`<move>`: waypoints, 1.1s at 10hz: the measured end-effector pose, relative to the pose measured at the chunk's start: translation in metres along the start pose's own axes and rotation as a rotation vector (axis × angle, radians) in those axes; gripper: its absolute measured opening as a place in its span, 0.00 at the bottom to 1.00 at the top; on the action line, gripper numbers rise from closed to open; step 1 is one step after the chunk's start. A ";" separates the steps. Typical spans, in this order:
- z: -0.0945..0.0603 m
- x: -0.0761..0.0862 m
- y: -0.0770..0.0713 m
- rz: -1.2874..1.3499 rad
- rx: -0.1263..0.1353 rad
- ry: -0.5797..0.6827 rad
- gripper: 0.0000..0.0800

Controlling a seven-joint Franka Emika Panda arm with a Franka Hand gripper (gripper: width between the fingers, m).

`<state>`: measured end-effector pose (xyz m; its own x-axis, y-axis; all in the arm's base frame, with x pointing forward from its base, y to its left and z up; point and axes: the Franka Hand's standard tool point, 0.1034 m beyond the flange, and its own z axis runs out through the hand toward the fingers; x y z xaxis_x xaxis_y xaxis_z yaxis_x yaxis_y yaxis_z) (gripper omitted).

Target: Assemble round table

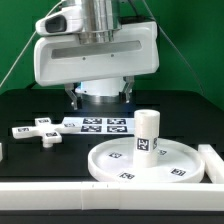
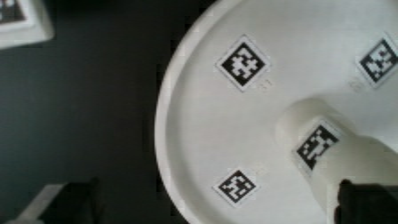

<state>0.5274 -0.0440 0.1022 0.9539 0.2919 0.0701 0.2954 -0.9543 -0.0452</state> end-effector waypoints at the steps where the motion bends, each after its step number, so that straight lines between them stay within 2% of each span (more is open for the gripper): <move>1: 0.000 -0.006 0.002 -0.138 -0.032 0.008 0.81; 2: 0.002 -0.012 0.004 -0.247 -0.056 0.018 0.81; 6: 0.003 -0.017 0.008 -0.443 -0.058 0.005 0.81; 7: 0.003 -0.017 0.010 -0.480 -0.071 0.014 0.81; 9: 0.006 -0.034 0.021 -0.646 -0.109 0.018 0.81; 10: 0.008 -0.043 0.023 -0.657 -0.114 0.016 0.81; 11: 0.008 -0.042 0.023 -0.645 -0.112 0.015 0.81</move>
Offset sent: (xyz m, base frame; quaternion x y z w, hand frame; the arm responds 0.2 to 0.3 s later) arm 0.0000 0.0000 0.0000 0.0000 0.0000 -0.1938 0.9810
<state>0.4947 -0.0772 0.0898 0.5862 0.8077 0.0627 0.7998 -0.5893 0.1142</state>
